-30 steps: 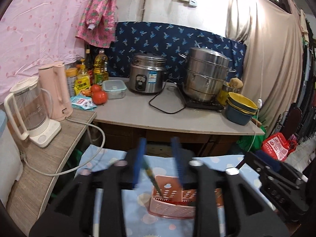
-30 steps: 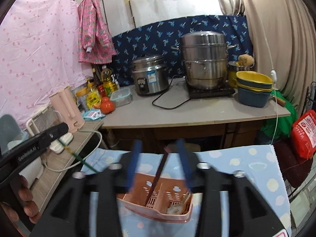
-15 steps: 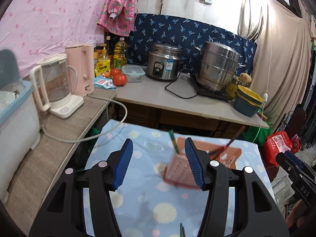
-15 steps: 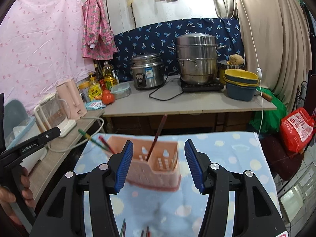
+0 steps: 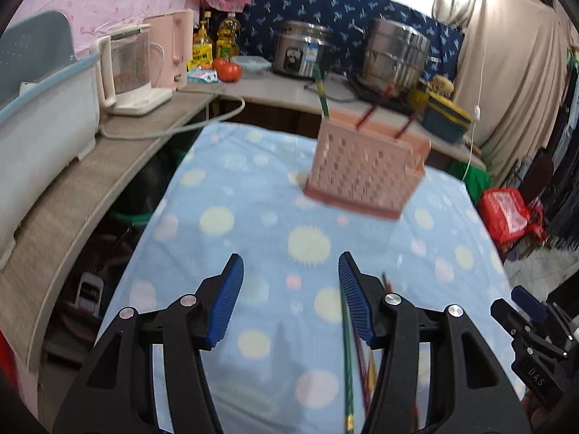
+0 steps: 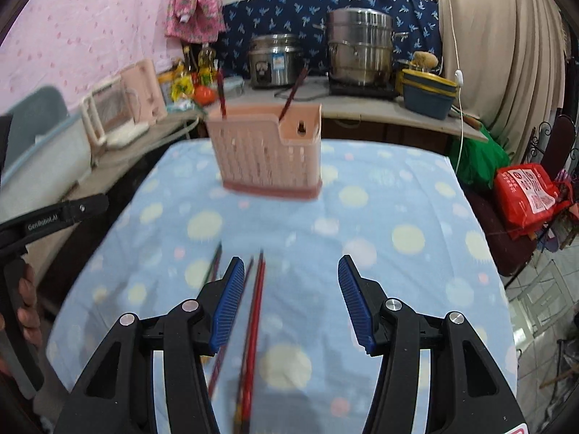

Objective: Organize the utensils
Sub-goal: 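Move both open tools back down to the remaining utensils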

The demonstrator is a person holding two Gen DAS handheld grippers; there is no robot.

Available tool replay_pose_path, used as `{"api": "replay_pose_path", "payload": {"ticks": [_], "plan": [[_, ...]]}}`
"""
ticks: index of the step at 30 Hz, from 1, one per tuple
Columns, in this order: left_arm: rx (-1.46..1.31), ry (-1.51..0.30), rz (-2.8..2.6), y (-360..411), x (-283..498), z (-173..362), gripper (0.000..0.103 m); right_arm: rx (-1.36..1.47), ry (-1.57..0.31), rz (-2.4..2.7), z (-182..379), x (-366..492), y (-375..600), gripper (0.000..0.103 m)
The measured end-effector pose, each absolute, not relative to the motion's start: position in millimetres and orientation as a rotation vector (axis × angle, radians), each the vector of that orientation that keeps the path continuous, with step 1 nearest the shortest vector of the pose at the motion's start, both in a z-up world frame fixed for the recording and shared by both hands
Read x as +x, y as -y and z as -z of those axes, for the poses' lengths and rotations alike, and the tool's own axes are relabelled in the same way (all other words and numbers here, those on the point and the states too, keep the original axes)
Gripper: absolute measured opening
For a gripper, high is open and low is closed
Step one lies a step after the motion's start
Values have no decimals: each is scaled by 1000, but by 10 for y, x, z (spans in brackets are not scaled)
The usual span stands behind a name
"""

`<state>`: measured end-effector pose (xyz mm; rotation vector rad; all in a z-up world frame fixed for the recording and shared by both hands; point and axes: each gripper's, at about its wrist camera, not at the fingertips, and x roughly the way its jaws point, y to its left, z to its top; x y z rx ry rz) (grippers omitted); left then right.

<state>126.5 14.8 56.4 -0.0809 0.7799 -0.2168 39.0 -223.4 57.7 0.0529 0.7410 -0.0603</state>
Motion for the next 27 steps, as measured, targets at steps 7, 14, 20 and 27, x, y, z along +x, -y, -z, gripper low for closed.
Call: {"api": "replay_pose_path", "payload": {"ticks": [7,14,20,27], "plan": [[-42,-880,260,-18,775,-76,52,54,-855,45,-102,-60,2143,53],[-9,-959,319,148,405,296,52,59,-925,21,178,-350,2029,53],[27,-993,353,236,232,443,52,71,-965,9,321,-472,2013,51],[51,-1004,358,320,229,524,50,76,-986,-14,382,-479,1976,49]]}}
